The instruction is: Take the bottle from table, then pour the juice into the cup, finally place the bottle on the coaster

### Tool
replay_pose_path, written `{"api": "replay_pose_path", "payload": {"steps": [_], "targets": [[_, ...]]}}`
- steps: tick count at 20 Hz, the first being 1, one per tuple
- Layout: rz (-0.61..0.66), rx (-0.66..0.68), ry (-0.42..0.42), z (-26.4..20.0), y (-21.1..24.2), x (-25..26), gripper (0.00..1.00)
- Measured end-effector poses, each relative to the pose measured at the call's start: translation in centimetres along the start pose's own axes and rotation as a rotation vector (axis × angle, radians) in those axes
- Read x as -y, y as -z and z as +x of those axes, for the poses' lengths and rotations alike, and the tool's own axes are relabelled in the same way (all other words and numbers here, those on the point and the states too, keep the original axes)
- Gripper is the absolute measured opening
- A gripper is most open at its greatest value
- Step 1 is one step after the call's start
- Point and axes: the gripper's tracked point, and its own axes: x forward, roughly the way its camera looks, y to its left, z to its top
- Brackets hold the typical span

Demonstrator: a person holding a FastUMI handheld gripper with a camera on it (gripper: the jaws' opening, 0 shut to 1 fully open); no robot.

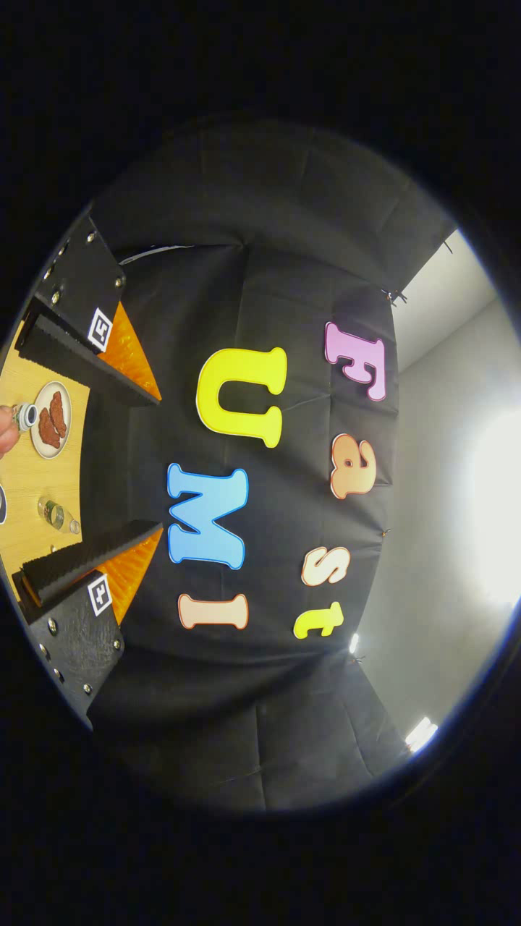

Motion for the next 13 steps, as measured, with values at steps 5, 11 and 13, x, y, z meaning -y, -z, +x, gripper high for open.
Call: {"api": "replay_pose_path", "payload": {"steps": [5, 11, 13], "targets": [[0.064, -0.017, -0.019, -0.7, 0.8, 1.8, 0.96], [0.104, -0.037, -0.066, -3.5, 1.4, 1.5, 0.96], [0.105, -0.041, -0.074, -4.0, 1.5, 1.5, 0.96]]}}
